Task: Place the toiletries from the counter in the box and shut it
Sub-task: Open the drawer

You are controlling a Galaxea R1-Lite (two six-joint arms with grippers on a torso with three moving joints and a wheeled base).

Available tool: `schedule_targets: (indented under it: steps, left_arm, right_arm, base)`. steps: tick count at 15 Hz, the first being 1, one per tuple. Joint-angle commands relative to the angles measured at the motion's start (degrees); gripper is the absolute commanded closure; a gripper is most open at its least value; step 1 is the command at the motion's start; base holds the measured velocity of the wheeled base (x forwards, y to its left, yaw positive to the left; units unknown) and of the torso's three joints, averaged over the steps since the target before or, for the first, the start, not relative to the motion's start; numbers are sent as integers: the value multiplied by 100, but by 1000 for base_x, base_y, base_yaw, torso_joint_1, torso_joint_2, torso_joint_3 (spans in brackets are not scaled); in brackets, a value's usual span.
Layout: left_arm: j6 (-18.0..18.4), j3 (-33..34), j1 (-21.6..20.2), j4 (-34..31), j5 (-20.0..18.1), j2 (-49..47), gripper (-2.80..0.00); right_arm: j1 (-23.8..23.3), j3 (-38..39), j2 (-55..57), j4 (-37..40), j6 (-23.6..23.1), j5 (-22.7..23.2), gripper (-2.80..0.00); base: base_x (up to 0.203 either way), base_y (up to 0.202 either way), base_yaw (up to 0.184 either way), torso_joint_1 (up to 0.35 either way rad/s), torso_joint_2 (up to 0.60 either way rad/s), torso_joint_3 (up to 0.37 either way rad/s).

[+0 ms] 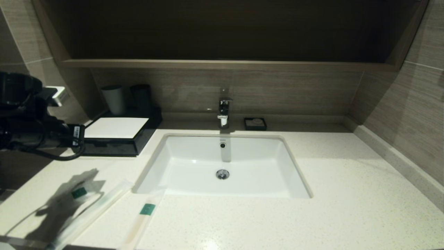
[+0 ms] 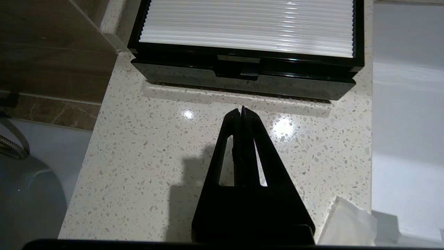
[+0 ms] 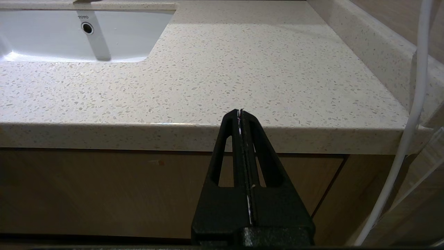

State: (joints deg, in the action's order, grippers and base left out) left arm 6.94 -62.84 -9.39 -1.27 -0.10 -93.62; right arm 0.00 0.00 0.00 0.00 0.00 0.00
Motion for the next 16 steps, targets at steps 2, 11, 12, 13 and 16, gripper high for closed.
schedule_targets:
  steps: [2,11,12,13,16]
  left_arm:
    - [88,18,-27,106,-2,-192,0]
    - [728,-159,-159,761,-68,-835,0]
    - [730,-174,-160,825,-76,-944,0]
    - [730,-172,-154,906,-95,-1042,0]
    - [730,-144,-151,962,-247,-1144,0]
  right_arm:
    - [0,0,0,0,0,0,0]
    - [0,0,0,0,0,0,0]
    - [0,0,0,0,0,0,0]
    - [0,0,0,0,0,0,0]
    - [0,0,0,0,0,0,0]
  base:
    - [0,0,0,0,0,0]
    - [0,0,0,0,0,0]
    - [0,0,0,0,0,0]
    - [0,0,0,0,0,0]
    - [0,0,0,0,0,0]
